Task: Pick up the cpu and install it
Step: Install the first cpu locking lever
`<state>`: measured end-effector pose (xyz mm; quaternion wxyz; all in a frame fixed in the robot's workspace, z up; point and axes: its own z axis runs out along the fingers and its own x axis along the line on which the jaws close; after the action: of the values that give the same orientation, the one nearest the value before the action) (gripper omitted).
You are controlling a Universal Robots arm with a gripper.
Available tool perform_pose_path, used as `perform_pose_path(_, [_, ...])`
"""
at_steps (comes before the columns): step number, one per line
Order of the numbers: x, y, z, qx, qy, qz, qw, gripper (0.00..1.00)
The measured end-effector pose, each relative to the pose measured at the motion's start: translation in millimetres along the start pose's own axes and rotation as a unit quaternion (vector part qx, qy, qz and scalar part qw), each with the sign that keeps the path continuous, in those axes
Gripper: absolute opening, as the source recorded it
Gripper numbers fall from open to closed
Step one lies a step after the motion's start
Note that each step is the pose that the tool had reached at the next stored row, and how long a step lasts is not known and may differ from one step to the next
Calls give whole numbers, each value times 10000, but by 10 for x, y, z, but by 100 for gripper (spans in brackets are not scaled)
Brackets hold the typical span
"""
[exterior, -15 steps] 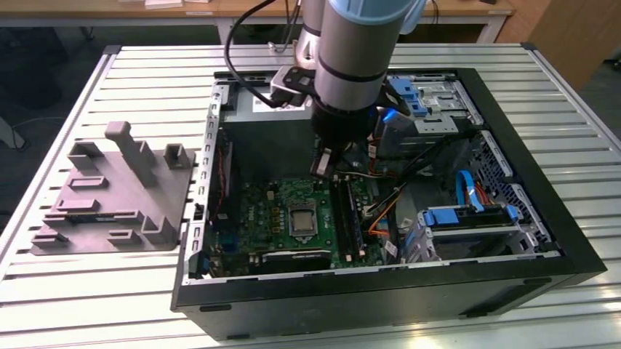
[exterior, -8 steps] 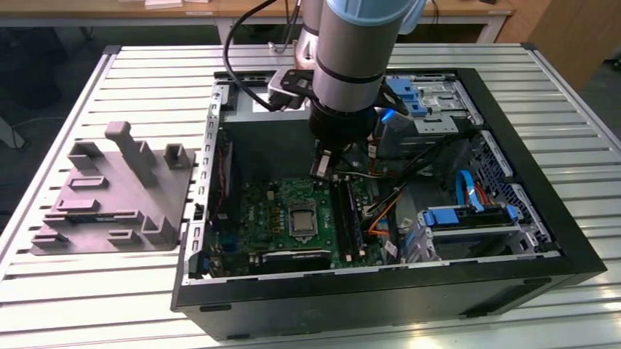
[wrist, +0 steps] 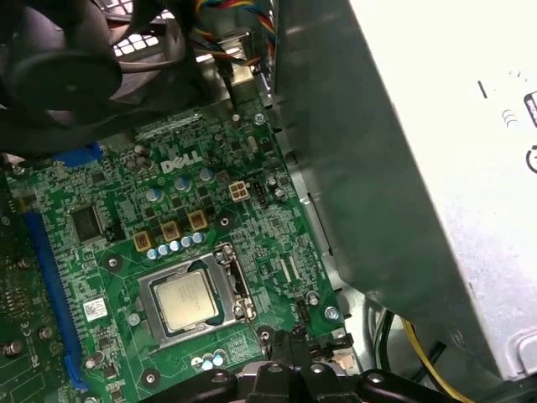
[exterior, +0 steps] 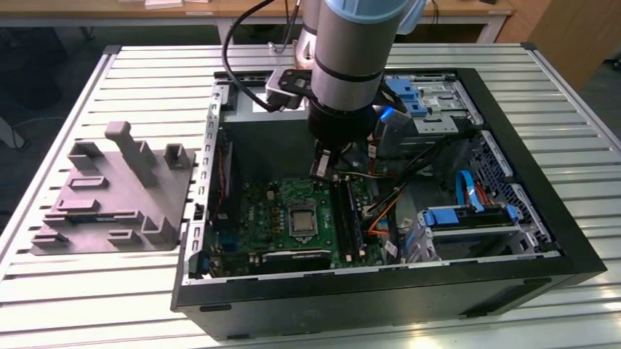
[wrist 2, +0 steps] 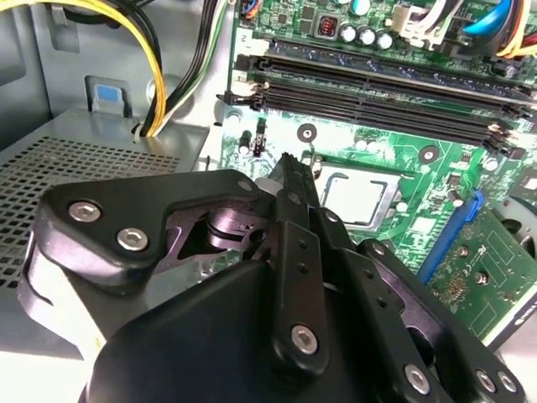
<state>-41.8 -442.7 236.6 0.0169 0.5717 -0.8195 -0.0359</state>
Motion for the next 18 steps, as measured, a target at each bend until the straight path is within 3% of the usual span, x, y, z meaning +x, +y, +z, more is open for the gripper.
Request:
perform_pose_path(7, [10, 4, -2, -3, 32, -369, 9993, 11])
perform_pose_path(18, [106, -28, -1, -5, 41, -486, 9988, 11])
